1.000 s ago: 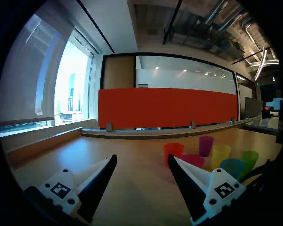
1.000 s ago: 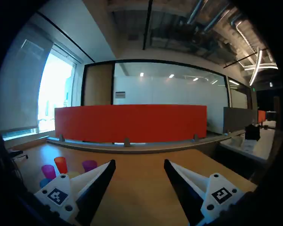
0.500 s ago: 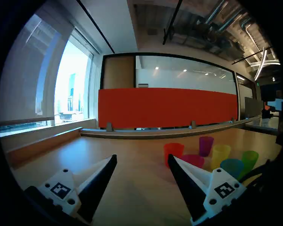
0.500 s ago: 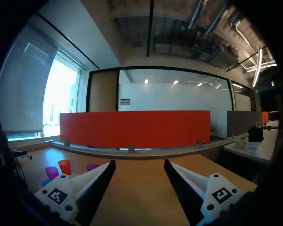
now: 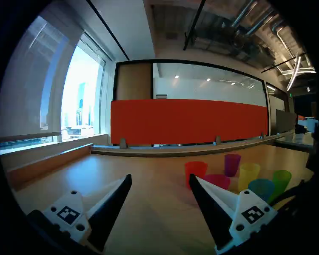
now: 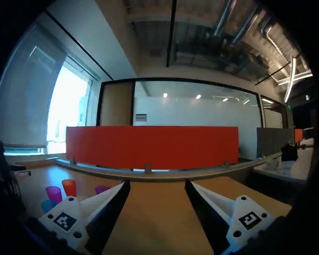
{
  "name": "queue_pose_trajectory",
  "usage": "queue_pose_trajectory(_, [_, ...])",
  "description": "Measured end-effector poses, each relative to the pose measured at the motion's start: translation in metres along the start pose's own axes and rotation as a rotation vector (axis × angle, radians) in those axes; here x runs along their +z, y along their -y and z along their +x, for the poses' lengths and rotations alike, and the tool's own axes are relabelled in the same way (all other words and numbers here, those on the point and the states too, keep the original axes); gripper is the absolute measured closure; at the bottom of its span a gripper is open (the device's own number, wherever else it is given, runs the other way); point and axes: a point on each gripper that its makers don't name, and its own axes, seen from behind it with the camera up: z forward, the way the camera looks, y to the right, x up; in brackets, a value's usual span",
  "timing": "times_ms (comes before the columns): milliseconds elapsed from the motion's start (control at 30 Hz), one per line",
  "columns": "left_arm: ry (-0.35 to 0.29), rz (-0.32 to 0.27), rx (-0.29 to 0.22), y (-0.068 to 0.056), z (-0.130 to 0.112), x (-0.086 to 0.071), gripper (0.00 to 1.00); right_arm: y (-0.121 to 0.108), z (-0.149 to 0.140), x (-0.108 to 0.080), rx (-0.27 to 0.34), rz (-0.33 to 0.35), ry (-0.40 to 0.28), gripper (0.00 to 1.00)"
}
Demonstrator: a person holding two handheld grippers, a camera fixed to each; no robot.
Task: Pour water
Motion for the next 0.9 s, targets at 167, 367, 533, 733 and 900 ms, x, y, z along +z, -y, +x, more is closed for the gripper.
queue_pose_trajectory(167, [0.0, 0.0, 0.0, 0.0, 0.0, 0.0, 0.0, -0.003, -0.019, 0.002, 0.003, -0.009, 0.007, 0.0])
queue_pose_trajectory(367, [0.0, 0.0, 0.0, 0.0, 0.0, 0.0, 0.0, -0.012, -0.043, 0.003, 0.034, -0.017, 0.015, 0.01])
queue_pose_trajectory(533, [0.0, 0.0, 0.0, 0.0, -0.001, 0.0, 0.0, -0.019, -0.058, 0.005, 0.037, -0.028, 0.024, 0.01])
queue_pose_trajectory(733, [0.0, 0.0, 0.0, 0.0, -0.001, 0.0, 0.0, -0.018, -0.064, 0.008, 0.025, -0.027, 0.027, 0.01])
queue_pose_trajectory(900, [0.0, 0.0, 0.0, 0.0, 0.0, 0.0, 0.0, -0.018, -0.067, 0.009, 0.019, -0.028, 0.035, 0.01])
